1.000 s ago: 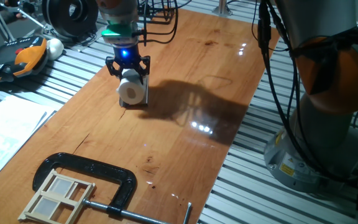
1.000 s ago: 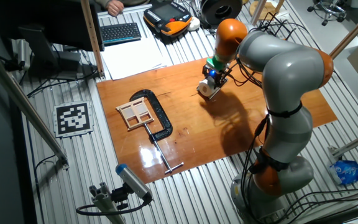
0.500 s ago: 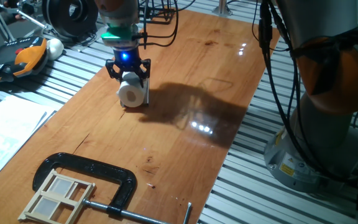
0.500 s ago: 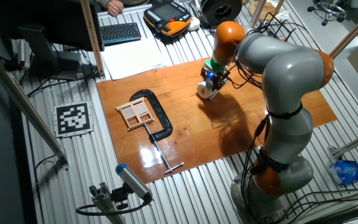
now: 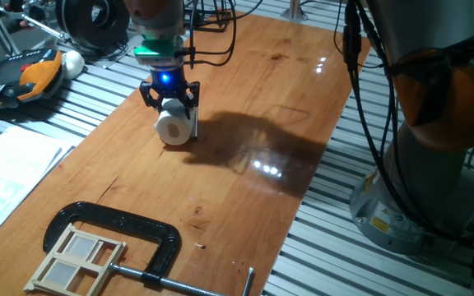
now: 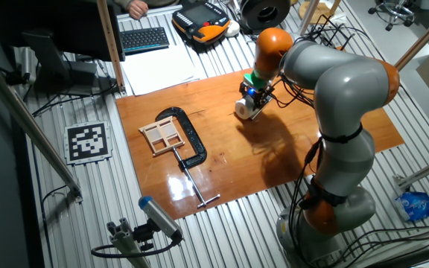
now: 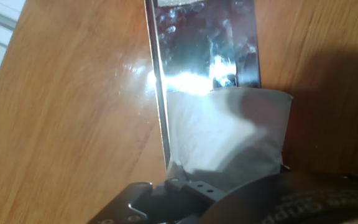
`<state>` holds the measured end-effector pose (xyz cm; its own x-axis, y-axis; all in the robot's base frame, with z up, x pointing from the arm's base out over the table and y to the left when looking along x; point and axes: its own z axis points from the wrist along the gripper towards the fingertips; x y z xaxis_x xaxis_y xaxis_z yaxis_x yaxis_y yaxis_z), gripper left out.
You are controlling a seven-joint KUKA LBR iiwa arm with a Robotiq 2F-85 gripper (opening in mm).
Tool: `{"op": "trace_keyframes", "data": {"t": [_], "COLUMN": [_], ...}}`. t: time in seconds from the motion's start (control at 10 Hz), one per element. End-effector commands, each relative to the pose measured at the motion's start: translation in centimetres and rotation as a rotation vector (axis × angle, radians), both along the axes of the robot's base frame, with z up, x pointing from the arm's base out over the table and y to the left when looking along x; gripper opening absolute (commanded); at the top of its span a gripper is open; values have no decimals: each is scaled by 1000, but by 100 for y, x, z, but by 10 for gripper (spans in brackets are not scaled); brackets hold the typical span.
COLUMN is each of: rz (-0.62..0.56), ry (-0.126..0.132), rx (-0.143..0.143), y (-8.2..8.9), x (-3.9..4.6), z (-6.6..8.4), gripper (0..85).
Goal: Take the roll of paper down from the shelf
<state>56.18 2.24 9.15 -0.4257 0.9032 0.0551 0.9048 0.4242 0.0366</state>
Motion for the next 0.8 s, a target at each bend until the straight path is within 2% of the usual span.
{"op": "trace_keyframes", "data": {"t": [0.0, 0.2, 0.4, 0.6, 0.7], "rz": [0, 0, -11, 28, 32], "ry": [0, -1, -1, 10, -1], "rx": [-3, -9, -27, -38, -47], "y": [0, 4, 10, 10, 10], "x": [-3, -7, -33, -33, -33], "z": [-3, 3, 8, 8, 8], "gripper": [0, 0, 0, 0, 0]}}
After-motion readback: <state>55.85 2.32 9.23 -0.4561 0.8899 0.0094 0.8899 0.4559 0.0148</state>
